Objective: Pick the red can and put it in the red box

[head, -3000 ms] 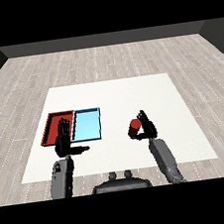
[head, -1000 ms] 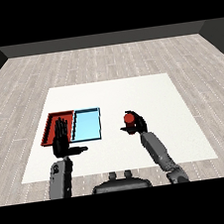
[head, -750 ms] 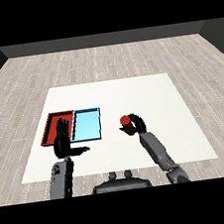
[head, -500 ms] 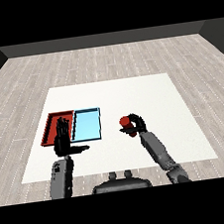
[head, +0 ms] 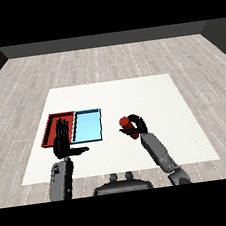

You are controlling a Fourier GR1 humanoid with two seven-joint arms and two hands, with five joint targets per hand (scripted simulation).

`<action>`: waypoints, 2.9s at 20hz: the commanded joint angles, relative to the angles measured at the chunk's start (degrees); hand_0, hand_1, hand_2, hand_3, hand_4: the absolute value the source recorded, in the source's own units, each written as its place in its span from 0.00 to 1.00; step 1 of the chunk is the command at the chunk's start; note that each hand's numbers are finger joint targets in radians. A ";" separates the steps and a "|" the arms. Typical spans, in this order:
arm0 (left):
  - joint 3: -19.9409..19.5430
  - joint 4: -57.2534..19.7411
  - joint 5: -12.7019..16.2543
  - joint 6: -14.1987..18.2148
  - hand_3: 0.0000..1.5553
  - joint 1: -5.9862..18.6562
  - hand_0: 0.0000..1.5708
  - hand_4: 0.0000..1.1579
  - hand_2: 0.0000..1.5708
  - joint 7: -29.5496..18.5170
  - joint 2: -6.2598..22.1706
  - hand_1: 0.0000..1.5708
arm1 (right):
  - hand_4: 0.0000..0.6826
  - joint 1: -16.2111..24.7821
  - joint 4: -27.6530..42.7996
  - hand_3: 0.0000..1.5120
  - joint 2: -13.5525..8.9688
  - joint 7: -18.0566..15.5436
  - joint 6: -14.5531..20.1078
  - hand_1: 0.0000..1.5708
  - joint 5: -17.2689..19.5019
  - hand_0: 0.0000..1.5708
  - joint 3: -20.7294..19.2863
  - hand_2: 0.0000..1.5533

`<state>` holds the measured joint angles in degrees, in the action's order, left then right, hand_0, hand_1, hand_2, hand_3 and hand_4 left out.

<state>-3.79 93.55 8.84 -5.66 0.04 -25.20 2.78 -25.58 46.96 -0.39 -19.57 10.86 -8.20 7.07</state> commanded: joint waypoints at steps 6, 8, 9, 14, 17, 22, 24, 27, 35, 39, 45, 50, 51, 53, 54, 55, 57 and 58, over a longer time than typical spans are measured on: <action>-0.35 0.30 0.12 -1.74 0.00 -1.62 0.00 0.00 0.00 -1.00 1.23 0.00 | 0.85 7.01 19.22 0.91 0.04 2.56 1.72 0.98 1.55 0.98 2.13 0.94; 0.21 -0.34 -0.27 -0.78 0.00 -1.40 0.00 0.00 0.00 -1.35 -0.16 0.00 | 0.85 2.60 17.14 0.91 -0.21 4.43 0.83 0.98 1.33 0.98 -0.20 0.94; -0.23 -0.35 -0.46 0.35 0.00 2.16 0.00 0.00 0.00 1.88 0.64 0.00 | 0.85 3.36 21.90 0.91 0.04 6.96 3.02 0.98 2.58 0.98 1.62 0.94; 4.93 4.43 -4.50 0.81 0.00 -3.27 0.00 0.00 0.00 -0.10 -1.51 0.00 | 0.91 13.24 34.69 0.92 -2.51 4.60 -0.45 0.98 0.82 0.98 1.68 0.95; 5.76 3.84 -2.25 0.71 0.00 4.19 0.00 0.00 0.00 7.92 -1.39 0.00 | 0.94 14.25 43.58 0.93 -6.05 8.56 -2.83 0.96 -1.80 0.96 -0.06 0.94; 13.13 5.86 -6.62 5.61 0.00 4.56 0.00 0.00 0.00 14.38 -2.73 0.00 | 0.92 19.04 52.32 0.91 -6.58 9.56 -2.90 0.92 -0.95 0.92 0.93 0.90; 15.34 5.43 -7.83 6.57 0.00 3.97 0.00 0.00 0.00 13.49 -2.75 0.00 | 0.91 14.05 48.16 0.91 -2.73 8.86 0.11 0.92 1.68 0.92 1.75 0.91; 16.16 4.93 -7.89 7.60 0.00 4.56 0.00 0.00 0.00 13.62 -2.76 0.00 | 0.91 6.71 41.36 0.91 0.21 8.40 7.89 0.92 3.92 0.92 7.16 0.91; 18.86 0.62 -8.20 8.68 0.00 5.42 0.00 0.00 0.00 13.51 -2.51 0.00 | 0.93 4.71 40.38 0.93 0.36 5.40 11.10 0.91 2.75 0.91 10.10 0.92; 20.62 -8.24 -6.55 11.95 0.00 11.70 0.00 0.00 0.00 12.19 -2.77 0.00 | 0.91 8.38 42.62 0.92 0.38 3.37 13.76 0.92 2.93 0.92 14.70 0.92; 23.89 -13.62 -4.13 16.21 0.00 13.57 0.00 0.00 0.00 11.30 -2.78 0.00 | 0.95 4.46 40.18 0.92 0.38 0.84 15.66 0.92 0.82 0.92 17.22 0.93; 28.61 -13.70 -3.18 20.36 0.00 13.63 0.00 0.00 0.00 10.90 -2.78 0.00 | 0.96 4.63 38.77 0.92 0.38 0.42 13.00 0.94 -0.03 0.94 16.07 0.93; 27.38 -14.94 -4.09 18.03 0.00 11.23 0.00 0.00 0.00 8.36 -2.78 0.00 | 0.96 1.49 39.07 0.92 0.38 2.69 14.15 0.93 0.89 0.93 15.83 0.93; 27.14 -12.25 -1.74 19.58 0.00 15.70 0.00 0.00 0.00 15.71 -2.78 0.00 | 0.96 6.12 40.15 0.92 0.38 -0.16 10.79 0.93 0.85 0.93 13.63 0.92; 30.78 -16.22 -1.10 22.69 0.00 15.24 0.00 0.00 0.00 10.50 -2.78 0.00 | 0.96 0.08 37.37 0.92 0.38 2.28 16.40 0.93 -0.49 0.93 17.55 0.92; 28.06 -13.13 -2.92 19.67 0.00 12.71 0.00 0.00 0.00 11.33 -2.78 0.00 | 0.97 7.18 43.30 0.92 0.39 2.28 13.55 0.93 2.62 0.93 18.30 0.92; 28.50 -16.77 1.30 19.69 0.00 15.73 0.00 0.00 0.00 9.90 -2.78 0.00 | 0.97 2.90 37.19 0.92 0.39 -0.26 11.84 0.93 -0.23 0.93 14.36 0.92; 27.59 -13.65 -2.25 16.87 0.00 10.49 0.00 0.00 0.00 9.03 -2.45 0.00 | 0.97 6.19 44.86 0.92 0.39 2.85 13.83 0.94 1.80 0.94 18.12 0.92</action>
<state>24.29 78.67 7.19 13.66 13.86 -14.76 0.07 -20.94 87.86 -0.03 -17.74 23.84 -7.20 23.13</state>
